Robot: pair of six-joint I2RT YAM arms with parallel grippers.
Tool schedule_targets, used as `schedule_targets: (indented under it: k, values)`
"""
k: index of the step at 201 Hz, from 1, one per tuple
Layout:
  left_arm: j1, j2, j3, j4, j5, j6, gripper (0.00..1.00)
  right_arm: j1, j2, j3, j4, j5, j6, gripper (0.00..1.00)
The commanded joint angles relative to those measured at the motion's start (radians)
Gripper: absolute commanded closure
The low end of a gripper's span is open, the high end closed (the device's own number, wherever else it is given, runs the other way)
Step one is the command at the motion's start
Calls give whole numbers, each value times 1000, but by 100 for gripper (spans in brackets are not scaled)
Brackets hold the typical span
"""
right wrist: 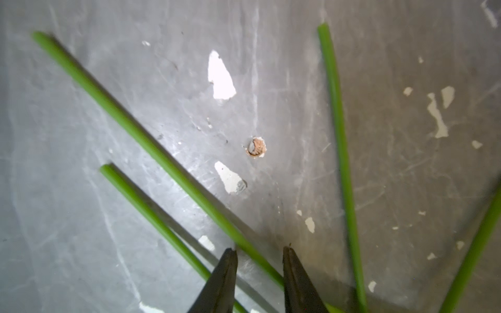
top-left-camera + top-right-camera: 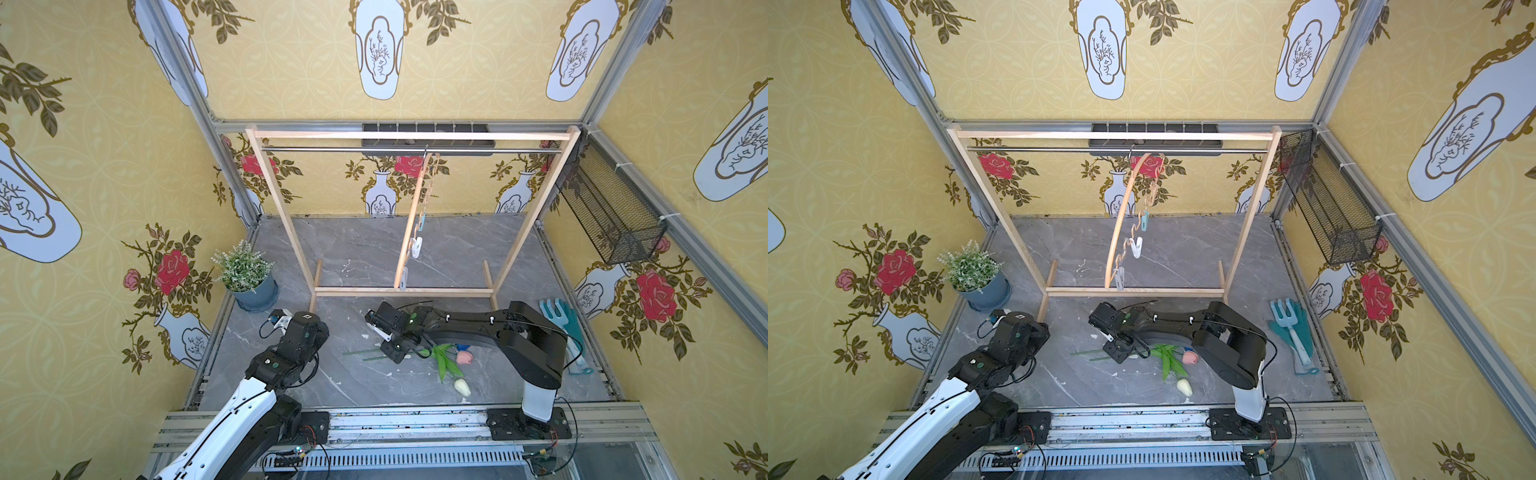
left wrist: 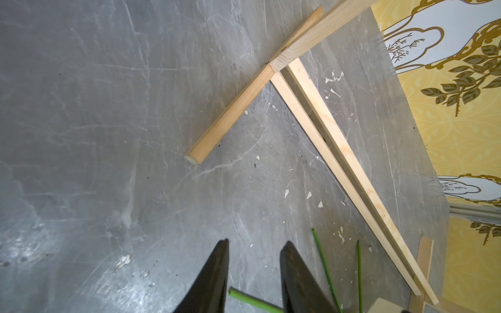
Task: Dry the flowers on a clothes hanger
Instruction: Pick up the flower at the center of the board.
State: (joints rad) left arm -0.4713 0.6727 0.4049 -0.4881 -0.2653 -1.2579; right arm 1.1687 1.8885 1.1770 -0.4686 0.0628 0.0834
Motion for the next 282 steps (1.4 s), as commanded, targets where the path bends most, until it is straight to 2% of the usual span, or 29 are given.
schedule_targets:
  k: [1,19,46,83,90,116,121,167,199,217,235,254,282]
  values:
    - [1,15,-4,40,1,-6,64,-1,18,4,7,48,-37,69]
    - [0,28,-3,49,3,-5,65,-1,32,7,14,48,-62,72]
    - [0,38,-7,58,7,-5,66,-7,53,4,38,45,-94,83]
    - [0,47,-19,67,16,-14,68,-10,57,-10,79,88,-141,87]
    - [0,48,-20,68,15,-16,68,-12,54,-15,94,101,-150,91]
    - [0,51,-24,75,11,-18,69,-15,48,-27,137,140,-185,95]
    - [0,51,-23,78,12,-18,69,-15,45,-28,146,145,-193,100]
    - [-5,51,-2,109,12,18,70,-8,-22,-33,208,192,-232,100]
    - [-39,50,20,204,33,97,64,16,-87,-15,236,252,-244,100]
    - [-62,54,31,267,53,132,59,22,-114,8,227,253,-225,100]
    - [-68,49,17,373,127,162,55,25,-134,36,203,239,-178,100]
    - [-68,33,-18,540,234,210,54,26,-157,60,188,193,-90,100]
    - [-67,24,-36,650,336,242,54,26,-172,91,170,188,54,100]
